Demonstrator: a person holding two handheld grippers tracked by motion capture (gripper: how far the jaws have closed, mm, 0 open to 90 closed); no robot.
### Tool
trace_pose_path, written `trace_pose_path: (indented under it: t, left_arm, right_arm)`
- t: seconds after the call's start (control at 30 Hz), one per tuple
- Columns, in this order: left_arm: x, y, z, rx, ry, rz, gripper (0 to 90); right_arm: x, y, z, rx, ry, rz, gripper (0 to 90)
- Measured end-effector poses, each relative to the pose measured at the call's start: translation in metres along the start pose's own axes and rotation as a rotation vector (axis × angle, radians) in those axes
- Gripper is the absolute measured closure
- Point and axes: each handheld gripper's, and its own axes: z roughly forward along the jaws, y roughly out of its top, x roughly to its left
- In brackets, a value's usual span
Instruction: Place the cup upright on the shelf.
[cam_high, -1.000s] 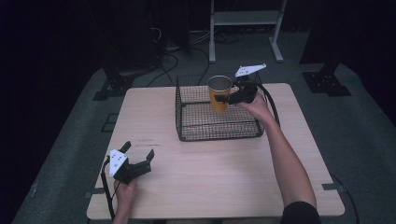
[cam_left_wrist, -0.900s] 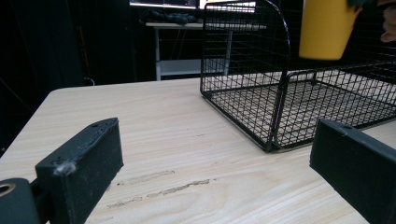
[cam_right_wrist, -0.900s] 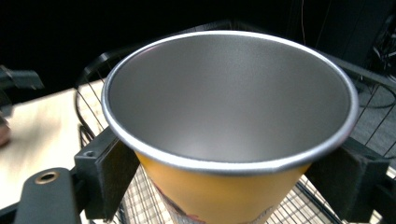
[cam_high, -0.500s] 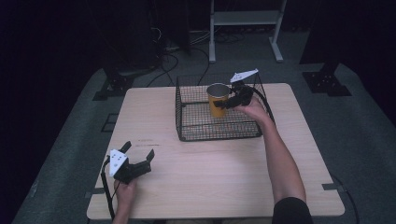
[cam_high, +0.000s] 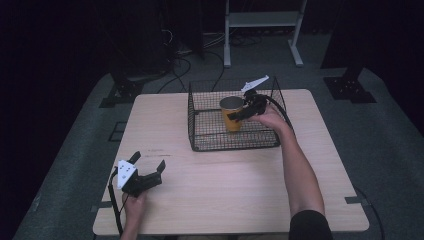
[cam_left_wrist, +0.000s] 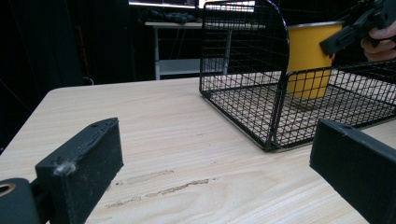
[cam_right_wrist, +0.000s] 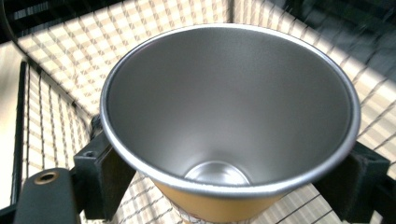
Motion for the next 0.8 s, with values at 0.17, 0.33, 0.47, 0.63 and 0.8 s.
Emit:
trace_pose_path:
  t: [0.17, 0.33, 0.47, 0.63, 0.8]
  left_arm:
    - [0.0, 0.0, 0.0, -0.002, 0.002, -0.004, 2.0]
    - [0.0, 0.0, 0.0, -0.002, -0.003, -0.003, 2.0]
    - [0.0, 0.0, 0.0, -0.001, -0.001, -0.005, 2.0]
    - [0.0, 0.0, 0.0, 0.001, -0.005, 0.001, 2.0]
    - [0.0, 0.0, 0.0, 0.001, -0.005, -0.001, 2.0]
  right_arm:
    - [0.002, 0.001, 0.011, 0.062, 0.012, -0.028, 14.5]
    - [0.001, -0.001, 0.013, 0.084, 0.005, -0.03, 14.4]
    - [0.002, -0.001, 0.012, 0.091, -0.004, -0.045, 14.4]
    - [0.006, -0.001, 0.012, 0.112, -0.014, -0.1, 14.3]
    - [0.008, 0.0, 0.011, 0.128, -0.025, -0.122, 13.6]
